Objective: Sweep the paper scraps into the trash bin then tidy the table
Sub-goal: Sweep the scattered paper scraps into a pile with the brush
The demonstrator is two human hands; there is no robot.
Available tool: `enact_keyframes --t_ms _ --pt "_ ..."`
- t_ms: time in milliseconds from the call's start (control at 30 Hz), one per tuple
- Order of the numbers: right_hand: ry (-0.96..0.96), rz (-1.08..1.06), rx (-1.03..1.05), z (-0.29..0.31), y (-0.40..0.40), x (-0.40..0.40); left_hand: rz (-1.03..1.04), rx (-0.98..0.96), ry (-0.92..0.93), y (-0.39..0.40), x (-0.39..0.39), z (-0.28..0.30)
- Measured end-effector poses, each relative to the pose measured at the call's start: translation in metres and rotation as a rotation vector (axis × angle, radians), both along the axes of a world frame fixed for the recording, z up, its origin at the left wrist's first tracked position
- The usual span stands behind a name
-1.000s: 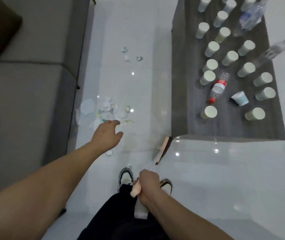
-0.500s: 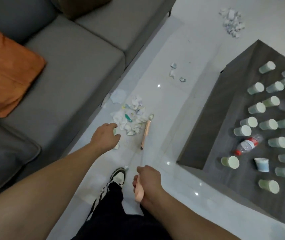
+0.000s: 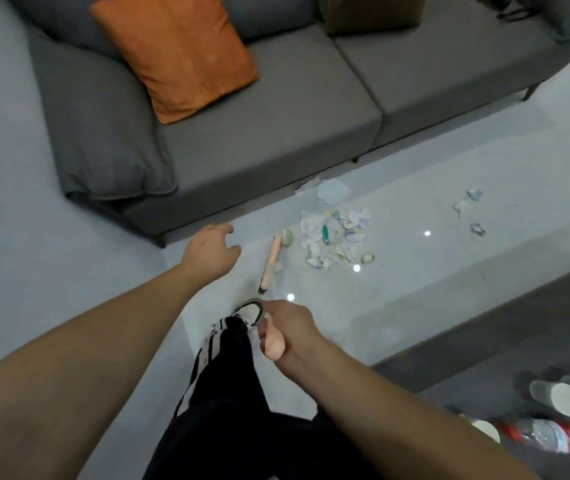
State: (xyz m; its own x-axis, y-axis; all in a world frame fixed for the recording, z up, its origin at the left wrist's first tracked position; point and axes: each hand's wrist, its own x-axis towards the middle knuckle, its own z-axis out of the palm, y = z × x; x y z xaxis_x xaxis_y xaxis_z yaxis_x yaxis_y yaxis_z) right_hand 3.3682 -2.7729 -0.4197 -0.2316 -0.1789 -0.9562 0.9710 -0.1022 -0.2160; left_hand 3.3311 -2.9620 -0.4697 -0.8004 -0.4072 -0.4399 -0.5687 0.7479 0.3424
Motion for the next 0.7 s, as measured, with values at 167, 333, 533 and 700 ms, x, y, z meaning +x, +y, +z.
enact_keyframes --t_ms 167,333,533,700 --pt "0.011 0.347 -0.082 0.001 0.038 0.043 0.161 -0.016 -0.024 0.040 0.101 0.012" --pt "-0.057 0.500 -0.174 -0.025 0.049 0.080 0.242 -0.018 -0.010 0.049 0.165 0.011" --pt "0.006 0.577 -0.005 -0.064 0.069 0.103 0.269 0.054 -0.019 0.045 0.230 -0.009" --pt "0.120 0.487 0.169 -0.069 0.095 0.082 0.252 0.070 0.000 0.041 0.252 -0.021"
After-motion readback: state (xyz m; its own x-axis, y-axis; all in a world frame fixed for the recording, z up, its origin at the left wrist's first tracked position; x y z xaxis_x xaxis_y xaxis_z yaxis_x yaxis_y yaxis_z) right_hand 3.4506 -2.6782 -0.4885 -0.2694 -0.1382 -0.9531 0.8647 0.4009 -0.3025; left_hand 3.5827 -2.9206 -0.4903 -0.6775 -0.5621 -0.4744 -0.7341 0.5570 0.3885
